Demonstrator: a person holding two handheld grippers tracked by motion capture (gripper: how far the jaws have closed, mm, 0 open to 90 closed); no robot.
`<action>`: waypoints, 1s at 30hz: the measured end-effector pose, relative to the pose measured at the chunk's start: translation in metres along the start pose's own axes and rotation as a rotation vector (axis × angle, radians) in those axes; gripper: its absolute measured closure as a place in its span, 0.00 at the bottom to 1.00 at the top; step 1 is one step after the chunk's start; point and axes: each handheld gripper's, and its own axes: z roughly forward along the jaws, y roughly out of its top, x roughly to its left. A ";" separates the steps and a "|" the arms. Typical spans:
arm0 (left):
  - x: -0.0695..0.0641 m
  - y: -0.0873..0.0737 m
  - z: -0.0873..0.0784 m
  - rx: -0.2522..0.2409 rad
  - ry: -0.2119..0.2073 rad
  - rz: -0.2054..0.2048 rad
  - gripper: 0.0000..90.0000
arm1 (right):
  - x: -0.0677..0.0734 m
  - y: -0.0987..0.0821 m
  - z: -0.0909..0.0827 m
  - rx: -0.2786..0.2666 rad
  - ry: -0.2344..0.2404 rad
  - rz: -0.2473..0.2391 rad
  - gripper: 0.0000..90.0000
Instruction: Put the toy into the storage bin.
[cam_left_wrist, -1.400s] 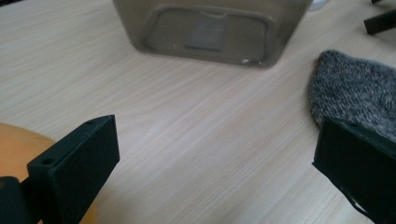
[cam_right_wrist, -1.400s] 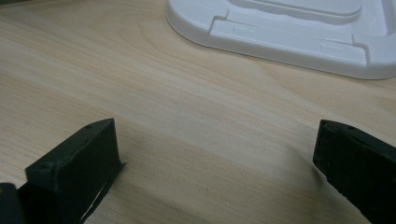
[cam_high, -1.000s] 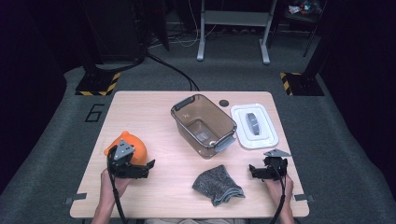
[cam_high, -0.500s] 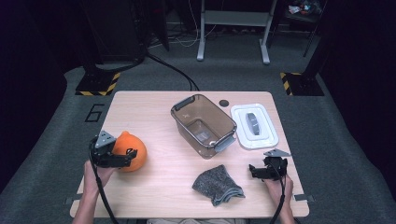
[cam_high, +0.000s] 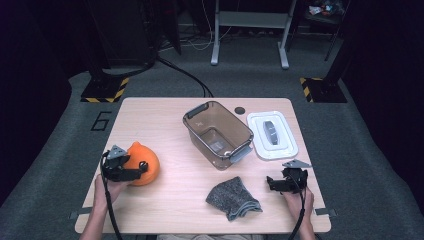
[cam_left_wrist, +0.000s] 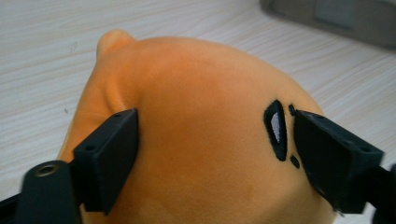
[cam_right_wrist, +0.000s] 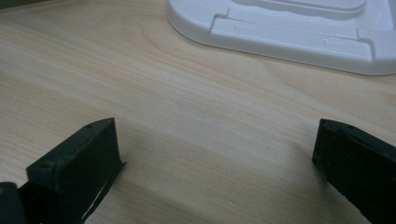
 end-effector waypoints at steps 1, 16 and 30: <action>-0.001 0.000 0.001 0.005 0.008 0.006 0.26 | 0.000 0.000 0.000 0.000 0.000 -0.001 0.00; -0.007 0.000 -0.002 -0.035 0.062 0.025 0.65 | 0.000 0.000 0.000 -0.001 0.002 -0.001 0.00; -0.009 0.010 -0.012 -0.081 0.059 0.024 0.70 | 0.000 0.000 0.001 -0.002 0.004 -0.001 0.00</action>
